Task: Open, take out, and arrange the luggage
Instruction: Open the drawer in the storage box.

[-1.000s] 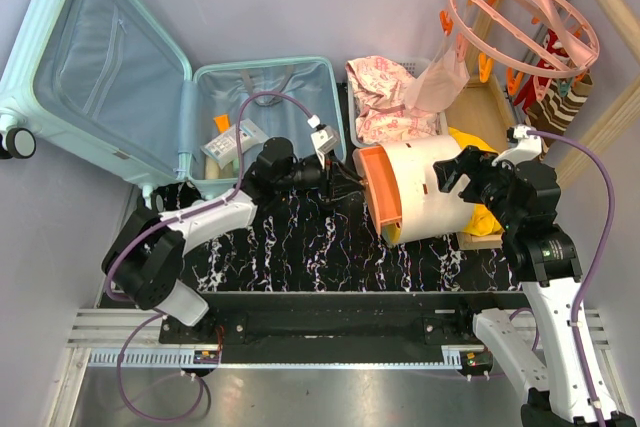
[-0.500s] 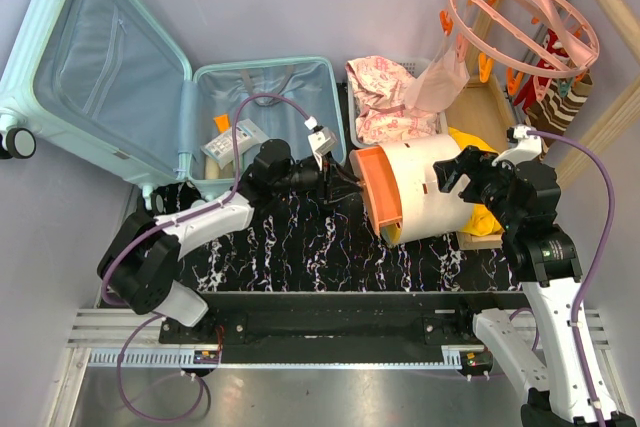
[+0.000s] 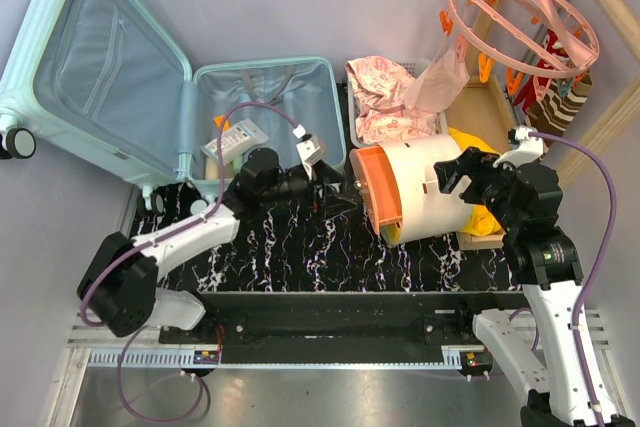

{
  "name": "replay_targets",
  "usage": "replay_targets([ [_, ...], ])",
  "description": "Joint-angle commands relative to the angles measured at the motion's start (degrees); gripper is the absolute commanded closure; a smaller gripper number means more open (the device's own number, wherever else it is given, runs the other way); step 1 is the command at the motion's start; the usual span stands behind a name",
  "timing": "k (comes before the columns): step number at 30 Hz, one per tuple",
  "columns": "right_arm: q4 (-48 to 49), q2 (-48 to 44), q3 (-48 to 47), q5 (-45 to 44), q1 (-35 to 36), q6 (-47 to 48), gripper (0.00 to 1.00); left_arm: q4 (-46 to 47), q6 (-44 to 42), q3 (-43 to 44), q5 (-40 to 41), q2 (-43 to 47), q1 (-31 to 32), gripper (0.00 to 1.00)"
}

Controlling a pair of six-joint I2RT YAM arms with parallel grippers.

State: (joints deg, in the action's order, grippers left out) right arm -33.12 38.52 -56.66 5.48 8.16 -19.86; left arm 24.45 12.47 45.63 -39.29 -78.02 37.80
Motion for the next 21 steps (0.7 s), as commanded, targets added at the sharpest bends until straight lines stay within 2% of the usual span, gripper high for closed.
replay_targets([
  [1,-0.4,-0.6,-1.3,-0.6,0.3,0.9,0.08,0.2,-2.1,-3.4,6.5,7.9,-1.1,0.05],
  [2,-0.4,-0.6,-1.4,-0.6,0.3,0.9,0.08,0.1,-2.0,-4.5,8.1,9.4,-1.3,0.01],
  [5,-0.4,0.1,-2.1,-1.3,0.3,1.7,0.08,-3.2,-1.7,-6.2,16.4,15.0,-2.2,0.01],
  [6,-0.2,0.6,-2.6,-2.3,0.3,2.0,0.08,-4.7,-1.9,-6.0,21.5,16.0,-2.3,0.01],
  [9,0.2,3.7,-4.7,-4.7,0.3,3.9,0.08,-14.0,-2.1,-0.7,29.8,17.2,-4.4,0.01],
  [14,5.5,9.7,-7.1,-9.4,0.3,5.6,0.08,-27.9,-3.1,13.3,35.7,8.5,-10.9,0.01],
  [16,7.4,12.7,-8.4,-10.7,0.3,6.3,0.08,-28.6,-1.8,15.8,35.5,6.0,-14.8,0.01],
  [19,12.5,15.7,-8.5,-14.0,0.3,6.2,0.08,-24.7,-2.9,17.9,33.7,1.2,-19.2,0.01],
  [21,17.3,16.3,-7.7,-18.0,0.3,4.7,0.08,-26.4,-3.2,23.5,36.2,-4.3,-20.6,0.01],
])
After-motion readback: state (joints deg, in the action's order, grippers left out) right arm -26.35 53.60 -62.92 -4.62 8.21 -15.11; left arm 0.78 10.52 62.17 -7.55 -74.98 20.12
